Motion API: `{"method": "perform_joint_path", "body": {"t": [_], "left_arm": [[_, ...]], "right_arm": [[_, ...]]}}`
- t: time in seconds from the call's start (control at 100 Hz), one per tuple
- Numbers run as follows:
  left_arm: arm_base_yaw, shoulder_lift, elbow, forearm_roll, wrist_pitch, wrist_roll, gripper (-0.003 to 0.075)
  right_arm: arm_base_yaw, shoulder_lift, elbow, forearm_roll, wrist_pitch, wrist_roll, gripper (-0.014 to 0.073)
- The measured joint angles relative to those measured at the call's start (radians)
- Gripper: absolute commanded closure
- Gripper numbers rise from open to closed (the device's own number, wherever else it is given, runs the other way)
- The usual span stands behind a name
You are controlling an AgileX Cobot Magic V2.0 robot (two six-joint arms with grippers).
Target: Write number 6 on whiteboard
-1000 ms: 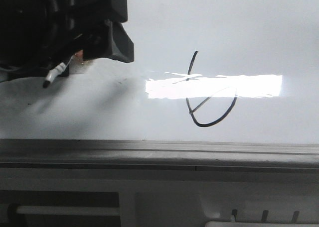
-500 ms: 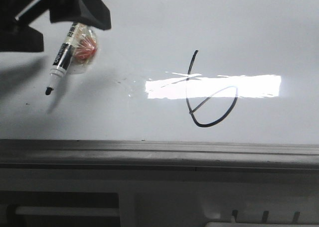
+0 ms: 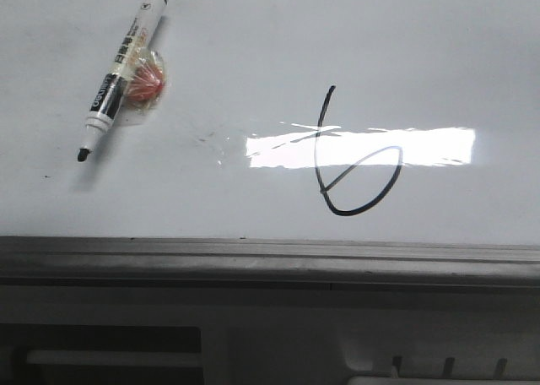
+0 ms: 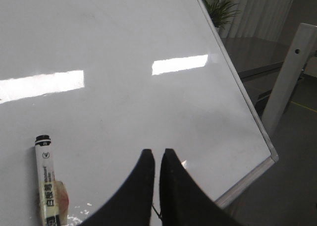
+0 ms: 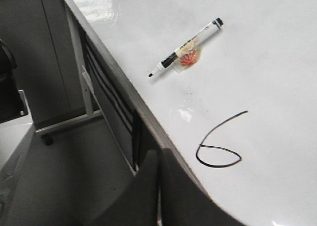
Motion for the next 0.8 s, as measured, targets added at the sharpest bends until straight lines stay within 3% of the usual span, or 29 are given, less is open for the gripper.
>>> {"method": "perform_joint_path", "body": {"t": [0.39,0.8], "left_arm": [[-0.014,-0.259,0.172,-0.209,-0.006,0.057,0.0739],[-0.014,-0.272,0.175,-0.215,-0.003,0.059,0.0739]], "right_arm": [[0.0,-0.335,0.2,-0.057,0.04,0.064,0.0647],[0.0,-0.368,0.204,-0.051,0.06,0.068,0.0647]]}}
